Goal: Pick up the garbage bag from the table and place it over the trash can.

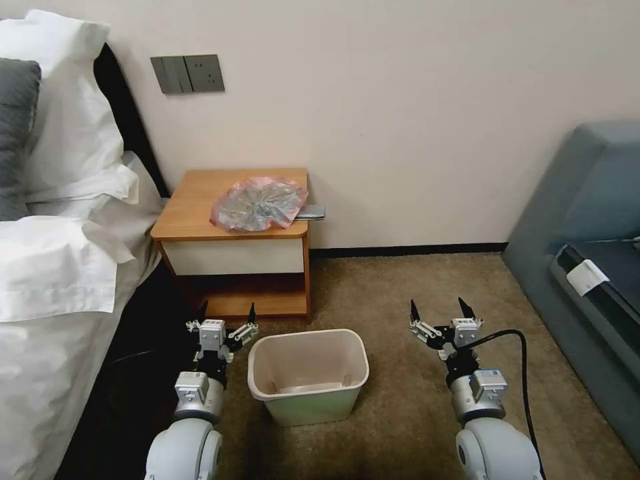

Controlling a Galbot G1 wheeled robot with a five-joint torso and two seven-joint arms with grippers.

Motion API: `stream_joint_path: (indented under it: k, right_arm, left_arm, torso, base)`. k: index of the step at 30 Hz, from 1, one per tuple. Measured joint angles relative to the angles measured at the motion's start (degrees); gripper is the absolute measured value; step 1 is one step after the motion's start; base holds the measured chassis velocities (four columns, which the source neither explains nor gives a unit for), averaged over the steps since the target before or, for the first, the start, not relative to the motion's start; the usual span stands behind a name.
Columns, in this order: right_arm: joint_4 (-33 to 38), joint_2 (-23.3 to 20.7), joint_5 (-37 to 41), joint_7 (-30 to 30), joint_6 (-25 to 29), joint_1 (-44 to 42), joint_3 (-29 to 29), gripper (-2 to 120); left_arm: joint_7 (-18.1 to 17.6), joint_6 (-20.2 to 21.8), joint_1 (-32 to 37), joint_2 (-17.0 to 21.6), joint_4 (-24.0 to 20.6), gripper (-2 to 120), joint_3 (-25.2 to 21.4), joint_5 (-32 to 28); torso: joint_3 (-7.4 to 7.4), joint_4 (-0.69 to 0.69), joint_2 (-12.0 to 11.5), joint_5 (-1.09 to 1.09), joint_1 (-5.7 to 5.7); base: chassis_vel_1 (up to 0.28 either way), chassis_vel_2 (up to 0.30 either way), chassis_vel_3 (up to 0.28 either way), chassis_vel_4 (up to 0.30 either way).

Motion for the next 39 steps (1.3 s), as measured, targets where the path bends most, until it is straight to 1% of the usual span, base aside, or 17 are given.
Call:
stream_joint_path:
  k: [33,36,39]
  right_arm:
    - [0.0,0.0,0.0,0.01,0.0,0.0,0.0,100]
    - [0.42,0.01,0.02,0.03,-0.02,-0.25,0.04,100]
    - [4.78,0.21,0.6,0.33,-0.16,-3.0,0.46,100]
  left_arm:
    - [-0.01,0.02,0.07,0.0,-0.12,100,-0.02,0.0]
    - [-0.11,0.28,0.77,-0.01,-1.43,100,-0.38,-0.12]
    - [-0.6,1.33,3.44,-0.2,-6.3,100,-1.84,-0.86]
  torso:
    - [0.0,0.0,0.0,0.0,0.0]
    - [0.0,0.0,0.0,-0.01,0.0]
    - [0.0,0.01,0.0,0.0,0.0]
  base:
    - [0.0,0.0,0.0,0.0]
    - [0.0,0.0,0.0,0.0]
    - [0.0,0.0,0.0,0.0]
